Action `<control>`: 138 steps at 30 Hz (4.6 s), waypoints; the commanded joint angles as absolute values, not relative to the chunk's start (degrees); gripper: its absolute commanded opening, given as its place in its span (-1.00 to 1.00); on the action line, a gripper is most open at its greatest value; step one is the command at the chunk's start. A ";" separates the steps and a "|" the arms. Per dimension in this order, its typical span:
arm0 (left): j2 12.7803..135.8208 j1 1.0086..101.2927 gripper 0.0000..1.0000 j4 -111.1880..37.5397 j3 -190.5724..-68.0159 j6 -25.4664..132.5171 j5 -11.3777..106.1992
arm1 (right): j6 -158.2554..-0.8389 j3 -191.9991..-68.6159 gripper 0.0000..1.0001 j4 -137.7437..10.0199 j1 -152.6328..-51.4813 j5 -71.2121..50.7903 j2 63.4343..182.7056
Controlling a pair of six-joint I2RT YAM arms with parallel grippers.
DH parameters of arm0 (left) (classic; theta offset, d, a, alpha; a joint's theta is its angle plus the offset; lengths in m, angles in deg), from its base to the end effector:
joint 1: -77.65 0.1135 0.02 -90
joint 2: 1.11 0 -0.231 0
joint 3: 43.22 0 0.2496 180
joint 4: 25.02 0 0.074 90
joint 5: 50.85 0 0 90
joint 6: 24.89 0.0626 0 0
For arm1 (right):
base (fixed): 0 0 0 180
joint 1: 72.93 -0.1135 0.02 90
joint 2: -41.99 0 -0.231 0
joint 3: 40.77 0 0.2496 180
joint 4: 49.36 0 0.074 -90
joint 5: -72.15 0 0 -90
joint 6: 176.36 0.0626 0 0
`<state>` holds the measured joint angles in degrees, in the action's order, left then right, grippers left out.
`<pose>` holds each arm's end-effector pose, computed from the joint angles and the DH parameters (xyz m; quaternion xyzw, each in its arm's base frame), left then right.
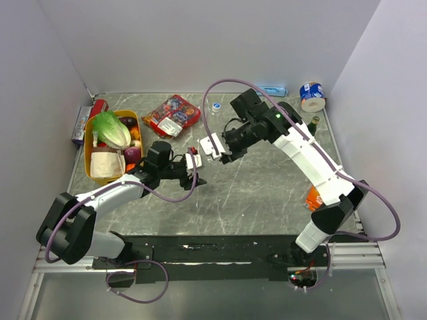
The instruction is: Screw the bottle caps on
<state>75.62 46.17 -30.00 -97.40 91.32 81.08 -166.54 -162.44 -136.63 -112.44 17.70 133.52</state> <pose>0.2378 -0.1946 0.1869 0.5477 0.6099 -0.3279 0.4696 0.2159 0.2252 0.3648 -0.8331 0.3841 0.1809 0.3544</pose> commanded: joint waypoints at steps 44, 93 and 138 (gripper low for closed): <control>72.46 42.76 -0.98 -9.13 -95.71 77.50 41.00 | -89.00 -183.35 -0.72 -130.07 -109.93 12.82 155.02; 77.91 47.50 -0.98 -49.83 -111.70 109.32 82.04 | -172.41 -146.08 0.31 -123.83 -113.36 19.42 121.00; 76.85 36.34 -0.98 -16.94 -102.04 97.09 30.78 | -92.51 -188.07 0.51 -131.74 -95.18 31.01 153.35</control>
<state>78.25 35.83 -17.19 -99.28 96.98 24.45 -88.89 -181.15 -133.57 -99.52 26.03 155.94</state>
